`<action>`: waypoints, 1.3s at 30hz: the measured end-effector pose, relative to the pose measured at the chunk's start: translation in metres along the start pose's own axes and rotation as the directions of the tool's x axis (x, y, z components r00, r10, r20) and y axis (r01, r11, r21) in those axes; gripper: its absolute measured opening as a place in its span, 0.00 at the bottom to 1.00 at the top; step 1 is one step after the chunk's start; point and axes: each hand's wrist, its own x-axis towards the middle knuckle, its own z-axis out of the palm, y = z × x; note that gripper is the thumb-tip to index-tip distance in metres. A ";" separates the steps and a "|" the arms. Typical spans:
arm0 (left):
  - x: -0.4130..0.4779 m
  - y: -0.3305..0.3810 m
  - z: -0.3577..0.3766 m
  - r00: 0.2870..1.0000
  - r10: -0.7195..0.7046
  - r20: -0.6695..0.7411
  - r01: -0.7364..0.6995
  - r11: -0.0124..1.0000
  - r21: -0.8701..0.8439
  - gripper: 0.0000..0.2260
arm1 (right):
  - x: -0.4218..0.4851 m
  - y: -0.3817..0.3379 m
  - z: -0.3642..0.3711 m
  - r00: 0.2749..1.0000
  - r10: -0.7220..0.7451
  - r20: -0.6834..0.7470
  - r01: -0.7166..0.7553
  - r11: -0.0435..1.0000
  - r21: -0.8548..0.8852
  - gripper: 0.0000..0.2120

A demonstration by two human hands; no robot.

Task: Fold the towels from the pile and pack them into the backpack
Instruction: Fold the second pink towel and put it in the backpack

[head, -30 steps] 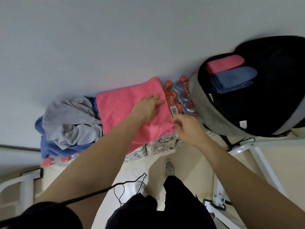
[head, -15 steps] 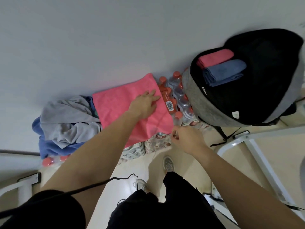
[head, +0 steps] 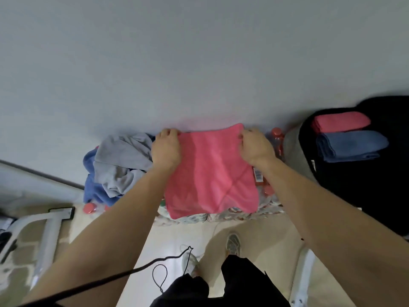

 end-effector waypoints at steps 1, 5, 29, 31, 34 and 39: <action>0.004 -0.004 0.000 0.999 -0.030 0.018 0.030 0.999 0.014 0.17 | 0.011 0.001 0.003 1.000 0.017 -0.004 -0.018 1.000 -0.017 0.15; 0.014 -0.019 0.009 0.997 -0.046 0.061 0.041 0.995 0.090 0.16 | 0.041 0.003 0.012 0.994 0.109 0.008 -0.108 0.994 -0.033 0.16; 0.014 -0.009 -0.122 0.963 -0.228 -0.143 0.128 0.855 -0.502 0.10 | 0.020 -0.023 -0.123 0.983 0.105 -0.147 0.005 0.795 0.606 0.09; 0.012 -0.002 -0.143 0.945 -0.233 -0.228 0.069 0.827 -0.558 0.09 | 0.013 -0.030 -0.146 0.970 0.082 -0.229 0.077 0.792 0.606 0.09; 0.008 0.008 -0.172 0.933 -0.213 -0.291 -0.019 0.777 -0.629 0.08 | -0.002 -0.039 -0.171 0.943 0.060 -0.328 0.164 0.773 0.613 0.10; -0.007 0.011 -0.193 0.941 -0.155 -0.302 -0.074 0.773 -0.630 0.08 | -0.028 -0.041 -0.181 0.930 0.059 -0.363 0.185 0.776 0.603 0.10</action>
